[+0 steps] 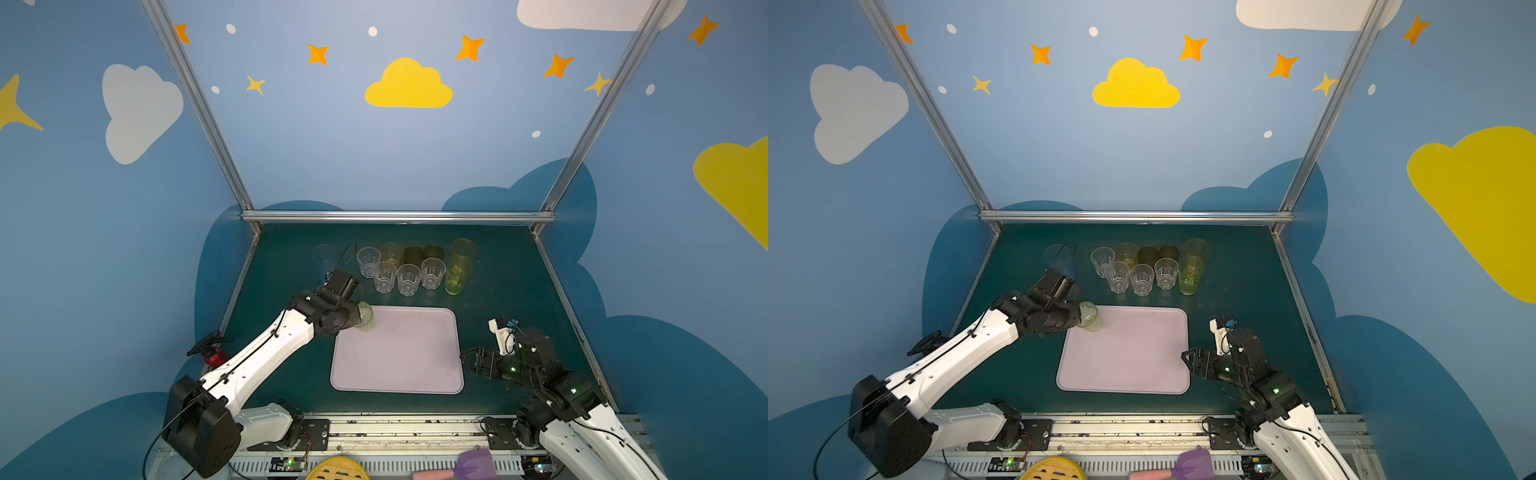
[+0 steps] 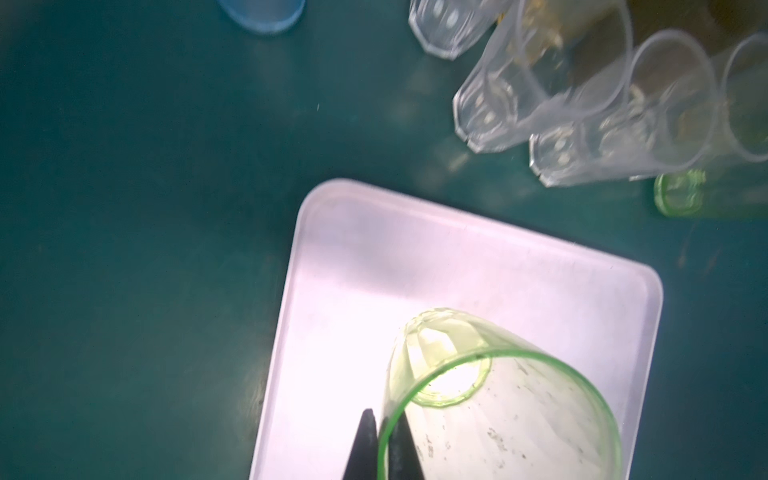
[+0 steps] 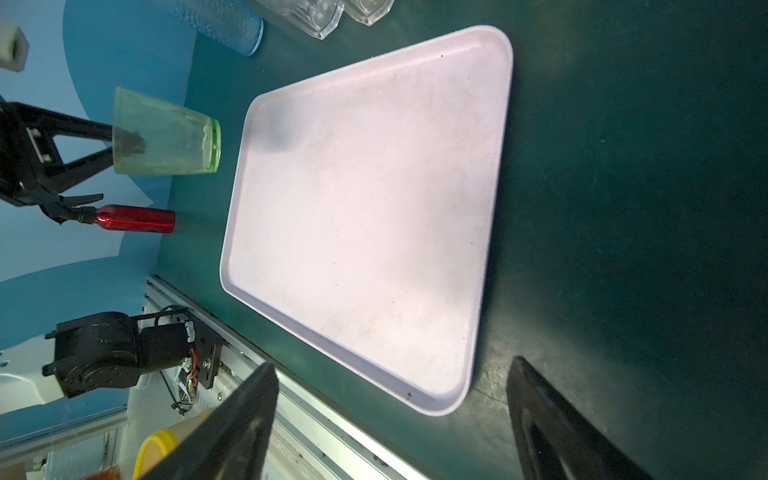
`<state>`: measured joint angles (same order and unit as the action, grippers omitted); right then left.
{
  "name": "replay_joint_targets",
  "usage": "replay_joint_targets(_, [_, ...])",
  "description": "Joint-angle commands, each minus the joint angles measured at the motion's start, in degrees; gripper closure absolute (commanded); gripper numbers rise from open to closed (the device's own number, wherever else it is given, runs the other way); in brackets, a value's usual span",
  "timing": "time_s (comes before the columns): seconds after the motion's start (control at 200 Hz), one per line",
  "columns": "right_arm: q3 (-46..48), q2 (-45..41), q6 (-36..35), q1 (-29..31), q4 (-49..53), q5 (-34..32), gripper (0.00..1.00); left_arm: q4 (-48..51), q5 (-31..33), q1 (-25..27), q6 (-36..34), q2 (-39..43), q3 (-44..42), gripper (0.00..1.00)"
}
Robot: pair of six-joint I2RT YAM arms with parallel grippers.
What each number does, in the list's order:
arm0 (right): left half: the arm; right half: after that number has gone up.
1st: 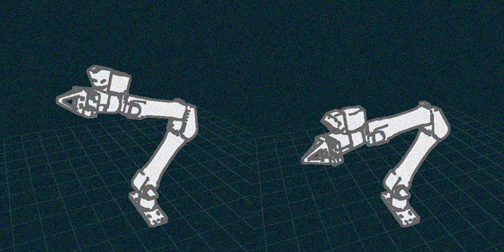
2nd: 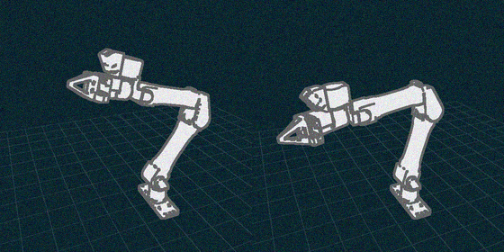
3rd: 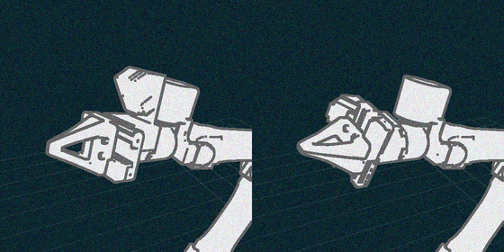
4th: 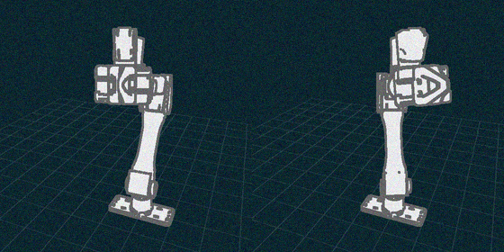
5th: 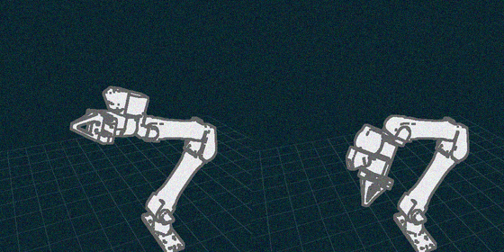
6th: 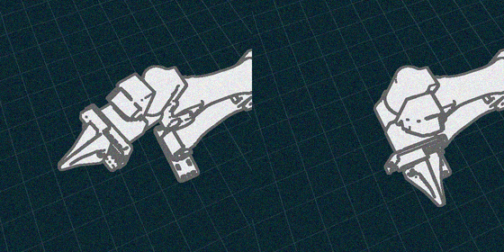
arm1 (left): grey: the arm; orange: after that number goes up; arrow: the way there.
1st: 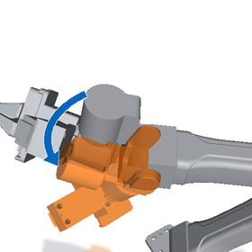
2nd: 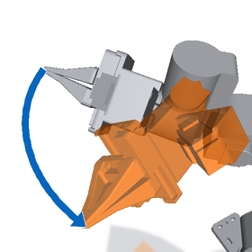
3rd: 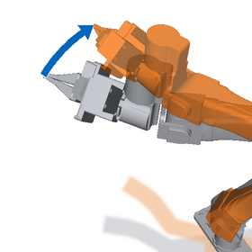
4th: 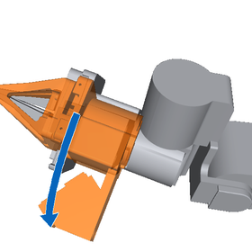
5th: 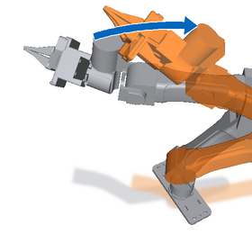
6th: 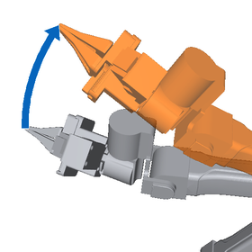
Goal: Place the glasses into the tray
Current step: 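Carry the green glass over the tray, lower it, open the left gripper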
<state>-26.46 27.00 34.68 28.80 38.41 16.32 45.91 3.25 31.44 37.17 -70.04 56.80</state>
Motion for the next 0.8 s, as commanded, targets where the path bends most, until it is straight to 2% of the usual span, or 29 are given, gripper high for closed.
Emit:
replay_joint_targets(0.0, [0.44, 0.17, 1.05, -0.14, -2.3, 1.63, 0.15, 5.13, 0.09, 0.49, 1.95, 3.2, -2.49, 0.96])
replay_joint_targets(0.305, [1.24, -0.72, 1.94, -0.11, -3.86, -1.13, 0.15, 10.16, 1.15, 1.54, 6.85, 12.71, -9.77, 0.96])
replay_joint_targets(0.496, [-0.17, -0.64, 1.61, -0.12, -2.99, -2.61, 0.15, 11.73, 1.37, 2.39, 9.51, 14.02, -13.36, 0.96])
replay_joint_targets(0.796, [0.27, 0.07, 2.76, -0.14, -3.28, -2.33, 0.15, 7.41, 1.19, 2.49, 10.56, 13.26, -17.3, 0.96])
